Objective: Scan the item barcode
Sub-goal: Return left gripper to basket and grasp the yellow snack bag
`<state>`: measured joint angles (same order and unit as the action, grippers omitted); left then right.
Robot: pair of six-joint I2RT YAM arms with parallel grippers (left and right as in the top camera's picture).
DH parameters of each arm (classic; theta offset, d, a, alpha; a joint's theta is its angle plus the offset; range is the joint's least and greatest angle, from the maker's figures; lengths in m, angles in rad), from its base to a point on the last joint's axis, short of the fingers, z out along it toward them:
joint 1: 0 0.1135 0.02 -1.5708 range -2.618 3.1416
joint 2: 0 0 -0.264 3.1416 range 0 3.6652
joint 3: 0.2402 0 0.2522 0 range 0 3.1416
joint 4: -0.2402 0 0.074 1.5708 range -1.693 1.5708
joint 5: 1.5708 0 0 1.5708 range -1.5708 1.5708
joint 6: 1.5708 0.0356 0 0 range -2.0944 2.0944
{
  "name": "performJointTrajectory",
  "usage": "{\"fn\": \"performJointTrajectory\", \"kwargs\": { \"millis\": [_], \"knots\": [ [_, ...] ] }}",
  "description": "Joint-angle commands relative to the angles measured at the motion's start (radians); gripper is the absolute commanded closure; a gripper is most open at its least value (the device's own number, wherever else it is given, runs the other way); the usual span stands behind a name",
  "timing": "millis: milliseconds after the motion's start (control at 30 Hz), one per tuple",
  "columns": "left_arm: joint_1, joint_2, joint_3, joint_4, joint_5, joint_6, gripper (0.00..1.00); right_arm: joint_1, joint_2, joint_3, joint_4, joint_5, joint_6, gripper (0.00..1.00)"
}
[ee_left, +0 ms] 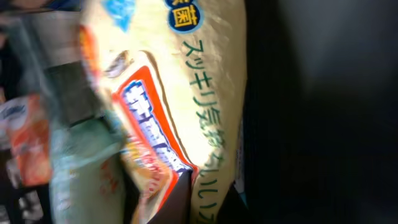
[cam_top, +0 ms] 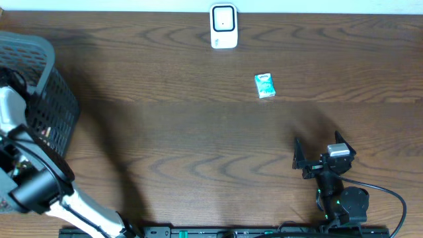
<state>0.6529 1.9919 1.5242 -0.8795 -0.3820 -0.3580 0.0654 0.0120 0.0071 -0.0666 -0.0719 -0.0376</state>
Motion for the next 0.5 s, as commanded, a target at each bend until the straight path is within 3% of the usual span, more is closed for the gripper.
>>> {"fn": "performJointTrajectory", "kwargs": {
  "millis": [0, 67, 267, 467],
  "knots": [
    [0.009, -0.240, 0.047, 0.019, -0.003, -0.218, 0.93, -0.006, -0.005, -0.002, -0.004, -0.002, -0.008, 0.01],
    [0.009, -0.367, 0.047, 0.058, 0.008, -0.293, 0.93, -0.006, -0.005, -0.002, -0.005, -0.002, -0.008, 0.01],
    [0.009, -0.689, 0.047, 0.178, 0.146, -0.299, 0.93, -0.006, -0.005, -0.002, -0.004, -0.002, -0.008, 0.01],
    [-0.017, -0.869, 0.046, 0.280, 0.562, -0.299, 0.93, -0.006, -0.005, -0.002, -0.005, -0.002, -0.008, 0.01]
  ]
}}
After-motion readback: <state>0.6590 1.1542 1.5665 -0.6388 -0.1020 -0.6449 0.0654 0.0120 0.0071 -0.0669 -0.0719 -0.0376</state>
